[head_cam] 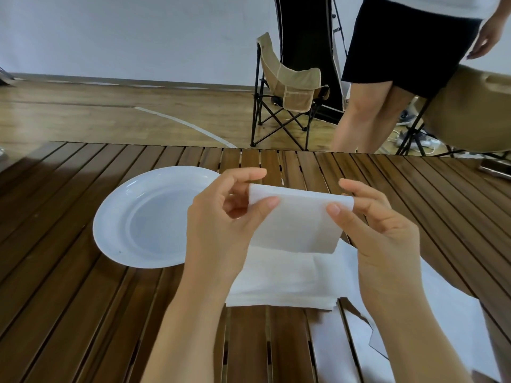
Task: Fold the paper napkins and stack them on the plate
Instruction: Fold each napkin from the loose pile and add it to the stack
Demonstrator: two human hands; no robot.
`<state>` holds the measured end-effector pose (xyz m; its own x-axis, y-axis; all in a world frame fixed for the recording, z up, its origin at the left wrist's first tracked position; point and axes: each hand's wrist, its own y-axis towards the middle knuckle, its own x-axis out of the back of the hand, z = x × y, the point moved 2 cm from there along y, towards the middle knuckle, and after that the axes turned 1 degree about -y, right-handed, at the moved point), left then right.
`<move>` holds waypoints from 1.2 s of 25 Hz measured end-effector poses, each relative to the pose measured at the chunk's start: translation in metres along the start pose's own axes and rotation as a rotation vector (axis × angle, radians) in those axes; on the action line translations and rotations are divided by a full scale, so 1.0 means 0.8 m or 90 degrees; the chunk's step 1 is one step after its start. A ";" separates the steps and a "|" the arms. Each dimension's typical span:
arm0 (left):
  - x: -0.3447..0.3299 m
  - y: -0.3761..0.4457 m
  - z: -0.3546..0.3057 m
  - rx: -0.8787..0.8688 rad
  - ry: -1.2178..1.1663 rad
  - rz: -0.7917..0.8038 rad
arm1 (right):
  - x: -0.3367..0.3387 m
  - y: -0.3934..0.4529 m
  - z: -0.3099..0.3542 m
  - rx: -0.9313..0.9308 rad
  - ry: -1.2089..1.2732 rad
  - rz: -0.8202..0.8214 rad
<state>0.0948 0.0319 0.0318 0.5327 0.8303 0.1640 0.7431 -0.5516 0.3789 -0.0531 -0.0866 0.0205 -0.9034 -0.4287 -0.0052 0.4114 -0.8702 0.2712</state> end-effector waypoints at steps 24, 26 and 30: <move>0.002 -0.008 0.051 0.211 0.309 -0.009 | -0.040 -0.013 -0.051 -0.023 -0.462 0.091; 0.002 -0.009 0.052 0.224 0.303 0.009 | -0.042 -0.011 -0.054 -0.017 -0.527 0.115; 0.001 -0.012 0.058 0.255 0.335 0.086 | -0.041 -0.013 -0.057 0.022 -0.598 0.128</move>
<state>0.1067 0.0342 -0.0142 0.4382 0.6251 0.6459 0.8309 -0.5558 -0.0259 -0.0220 -0.0744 -0.0262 -0.5504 -0.1859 0.8139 0.5788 -0.7875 0.2115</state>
